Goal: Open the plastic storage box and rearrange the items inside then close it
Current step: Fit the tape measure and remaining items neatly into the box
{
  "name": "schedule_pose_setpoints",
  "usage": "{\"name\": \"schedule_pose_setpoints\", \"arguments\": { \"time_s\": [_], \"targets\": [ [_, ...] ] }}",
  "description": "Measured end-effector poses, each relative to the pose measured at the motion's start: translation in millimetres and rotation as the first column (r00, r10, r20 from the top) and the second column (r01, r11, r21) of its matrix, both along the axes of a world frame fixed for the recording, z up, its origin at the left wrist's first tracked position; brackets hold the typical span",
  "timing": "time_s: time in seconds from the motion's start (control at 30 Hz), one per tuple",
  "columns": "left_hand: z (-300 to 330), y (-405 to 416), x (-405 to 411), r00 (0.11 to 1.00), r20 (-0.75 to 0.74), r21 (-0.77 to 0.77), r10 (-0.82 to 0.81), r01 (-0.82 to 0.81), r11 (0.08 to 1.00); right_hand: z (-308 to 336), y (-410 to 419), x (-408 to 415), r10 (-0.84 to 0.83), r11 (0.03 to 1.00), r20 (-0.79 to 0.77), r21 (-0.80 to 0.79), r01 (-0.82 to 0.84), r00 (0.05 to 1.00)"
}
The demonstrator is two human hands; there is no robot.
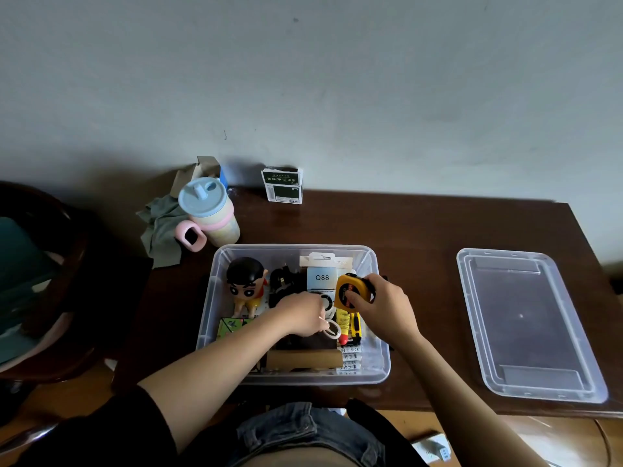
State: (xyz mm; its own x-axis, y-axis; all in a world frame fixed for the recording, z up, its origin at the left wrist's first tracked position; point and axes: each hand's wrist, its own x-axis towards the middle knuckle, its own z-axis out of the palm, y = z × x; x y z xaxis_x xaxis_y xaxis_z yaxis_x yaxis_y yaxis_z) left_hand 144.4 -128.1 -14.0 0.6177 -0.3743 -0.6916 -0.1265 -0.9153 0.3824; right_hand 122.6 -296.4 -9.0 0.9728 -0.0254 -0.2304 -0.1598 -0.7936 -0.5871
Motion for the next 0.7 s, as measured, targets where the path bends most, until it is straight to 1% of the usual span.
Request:
{"name": "schedule_pose_setpoints", "arguments": {
  "time_s": [0.07, 0.2, 0.3, 0.4, 0.47, 0.53, 0.57, 0.63, 0.7],
  "targets": [
    [0.0, 1.6, 0.0, 0.998, 0.055, 0.022, -0.028, 0.027, 0.999, -0.2, 0.0, -0.5, -0.001, 1.0, -0.003, 0.004, 0.001, 1.0],
    [-2.7, 2.9, -1.2, 0.99, 0.12, 0.069, -0.079, 0.071, 0.995, 1.5, 1.3, -0.1, -0.004, 1.0, -0.01, 0.005, 0.004, 1.0],
    [-3.5, 1.6, -3.0, 0.971, 0.239, 0.071, -0.009, -0.008, 0.997, 4.0, 2.5, -0.4, 0.009, 1.0, -0.012, -0.015, -0.009, 1.0],
    [-6.7, 1.1, -7.6, 0.939, 0.316, 0.053, 0.135, -0.16, 0.986, 8.8, 5.1, -2.4, 0.054, 0.992, -0.005, -0.11, -0.055, 0.999],
    [-9.7, 3.2, -10.9, 0.933, 0.267, 0.018, 0.243, -0.257, 0.966, 12.8, 8.4, -4.2, 0.091, 0.976, -0.01, -0.198, -0.092, 0.996],
    [-14.4, 5.5, -12.2, 0.918, 0.119, -0.062, 0.379, -0.374, 0.925, 15.7, 11.4, -5.5, 0.114, 0.952, -0.057, -0.278, -0.126, 0.992],
    [-17.1, 5.8, -12.4, 0.888, 0.017, -0.113, 0.459, -0.455, 0.883, 16.2, 12.5, -5.8, 0.121, 0.939, -0.098, -0.312, -0.146, 0.988],
    [-20.0, 4.8, -13.0, 0.786, -0.168, -0.173, 0.594, -0.617, 0.768, 15.7, 15.7, -6.2, 0.142, 0.91, -0.195, -0.361, -0.206, 0.97],
    [-21.9, 3.7, -13.9, 0.71, -0.225, -0.197, 0.667, -0.704, 0.682, 13.9, 20.0, -7.3, 0.166, 0.886, -0.284, -0.378, -0.269, 0.944]
  ]
}}
